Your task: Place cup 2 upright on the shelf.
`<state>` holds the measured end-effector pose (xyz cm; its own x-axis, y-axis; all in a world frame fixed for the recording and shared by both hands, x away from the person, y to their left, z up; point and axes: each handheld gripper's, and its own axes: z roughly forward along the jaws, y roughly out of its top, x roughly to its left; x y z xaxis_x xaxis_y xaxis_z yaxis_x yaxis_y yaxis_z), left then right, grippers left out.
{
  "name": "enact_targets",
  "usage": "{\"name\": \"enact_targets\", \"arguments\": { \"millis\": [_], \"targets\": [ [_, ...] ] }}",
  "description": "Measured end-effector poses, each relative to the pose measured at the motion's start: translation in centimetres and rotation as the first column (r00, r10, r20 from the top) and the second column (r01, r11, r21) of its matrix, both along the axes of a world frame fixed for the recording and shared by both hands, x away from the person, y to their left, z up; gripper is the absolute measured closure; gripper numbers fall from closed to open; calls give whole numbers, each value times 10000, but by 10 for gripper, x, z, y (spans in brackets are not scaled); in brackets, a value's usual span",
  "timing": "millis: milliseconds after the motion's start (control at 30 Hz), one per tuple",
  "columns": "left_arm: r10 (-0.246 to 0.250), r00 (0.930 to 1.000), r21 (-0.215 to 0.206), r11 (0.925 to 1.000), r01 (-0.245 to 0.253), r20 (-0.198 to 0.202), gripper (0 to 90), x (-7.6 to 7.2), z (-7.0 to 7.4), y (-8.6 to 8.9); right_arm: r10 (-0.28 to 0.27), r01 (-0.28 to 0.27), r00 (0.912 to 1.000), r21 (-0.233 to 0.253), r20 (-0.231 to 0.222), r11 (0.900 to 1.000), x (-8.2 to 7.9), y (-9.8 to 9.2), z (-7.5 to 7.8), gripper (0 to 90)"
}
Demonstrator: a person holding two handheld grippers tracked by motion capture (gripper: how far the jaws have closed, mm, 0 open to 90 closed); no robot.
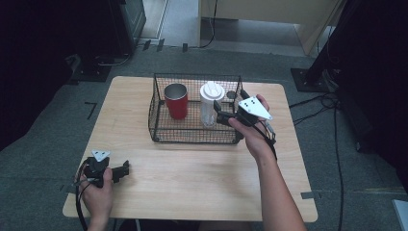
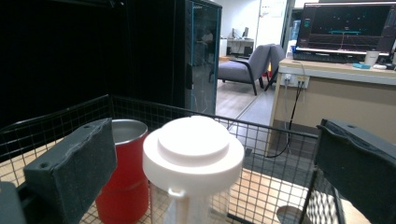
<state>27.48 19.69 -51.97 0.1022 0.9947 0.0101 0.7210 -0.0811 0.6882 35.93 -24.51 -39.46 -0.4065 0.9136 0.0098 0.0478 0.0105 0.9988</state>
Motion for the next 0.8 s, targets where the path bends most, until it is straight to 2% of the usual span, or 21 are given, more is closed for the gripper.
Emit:
{"name": "enact_targets", "arguments": {
  "millis": [233, 533, 800],
  "targets": [
    [23, 10000, -25, 10000, -23, 26, 0, 0, 0, 0, -166, 166, 9999, -109, 31, 9998, -17, -12, -6, 0],
    [26, 10000, -27, 10000, -25, 25, 0, 0, 0, 0, -413, 413, 9991, 25, 46, 9991, -40, -34, -11, 0],
    [17, 10000, -21, 10000, -17, 11, 0, 0, 0, 0, -716, 717, 9974, 165, -49, 9973, -65, -57, -26, 0]
  ]
}}
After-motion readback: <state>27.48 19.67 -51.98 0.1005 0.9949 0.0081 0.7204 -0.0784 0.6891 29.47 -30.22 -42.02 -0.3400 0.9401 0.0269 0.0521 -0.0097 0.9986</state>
